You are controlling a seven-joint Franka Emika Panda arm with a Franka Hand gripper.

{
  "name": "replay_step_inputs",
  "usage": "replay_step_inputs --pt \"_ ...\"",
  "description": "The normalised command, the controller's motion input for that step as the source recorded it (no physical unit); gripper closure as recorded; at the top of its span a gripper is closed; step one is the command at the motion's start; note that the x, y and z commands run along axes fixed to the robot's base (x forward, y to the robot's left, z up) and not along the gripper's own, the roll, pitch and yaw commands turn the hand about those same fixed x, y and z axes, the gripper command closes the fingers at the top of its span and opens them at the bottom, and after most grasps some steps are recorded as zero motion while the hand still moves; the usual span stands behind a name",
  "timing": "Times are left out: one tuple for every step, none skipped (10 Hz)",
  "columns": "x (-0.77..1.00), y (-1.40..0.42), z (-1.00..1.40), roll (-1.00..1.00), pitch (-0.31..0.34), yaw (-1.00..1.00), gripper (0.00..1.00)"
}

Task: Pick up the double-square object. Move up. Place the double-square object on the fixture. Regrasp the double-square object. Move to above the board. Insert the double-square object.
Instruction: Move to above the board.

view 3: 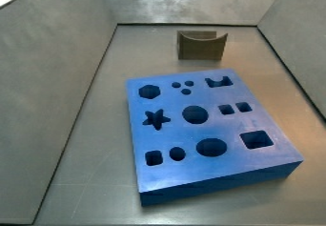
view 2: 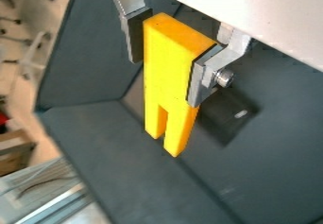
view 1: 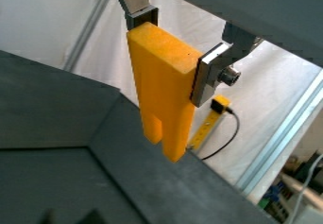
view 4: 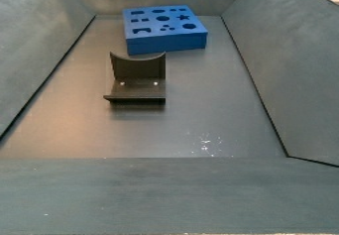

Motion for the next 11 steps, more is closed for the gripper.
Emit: replay_step_inputs --pt "-0.92 -1.00 0.10 -1.00 -0.064 -0.07 1.00" --pt "-0.94 -1.00 0.09 -1.00 -0.072 -0.07 1.00" --pt "-0.96 -1.00 0.09 -1.00 -0.081 -0.07 1.00" --pt "-0.98 -1.00 0.09 -1.00 -0.079 -0.07 1.00" --pt "-1.00 -0.99 0.09 -1.00 -0.084 -0.07 1.00" --pt "-0.85 -0.80 0.06 -1.00 -0.086 -0.07 1.00" --pt "-0.51 -0.43 0.04 -1.00 -0.087 -0.08 1.00" --pt "-0.31 -0.23 0.02 -1.00 -0.080 -0.08 1.00" --pt "-0.19 -0.11 0.01 -1.00 -0.073 -0.09 1.00" --pt "-0.11 -0.04 0.00 -1.00 -0.072 -0.08 1.00" --pt "-0.08 -0.01 0.00 -0.85 -0.068 -0.07 1.00"
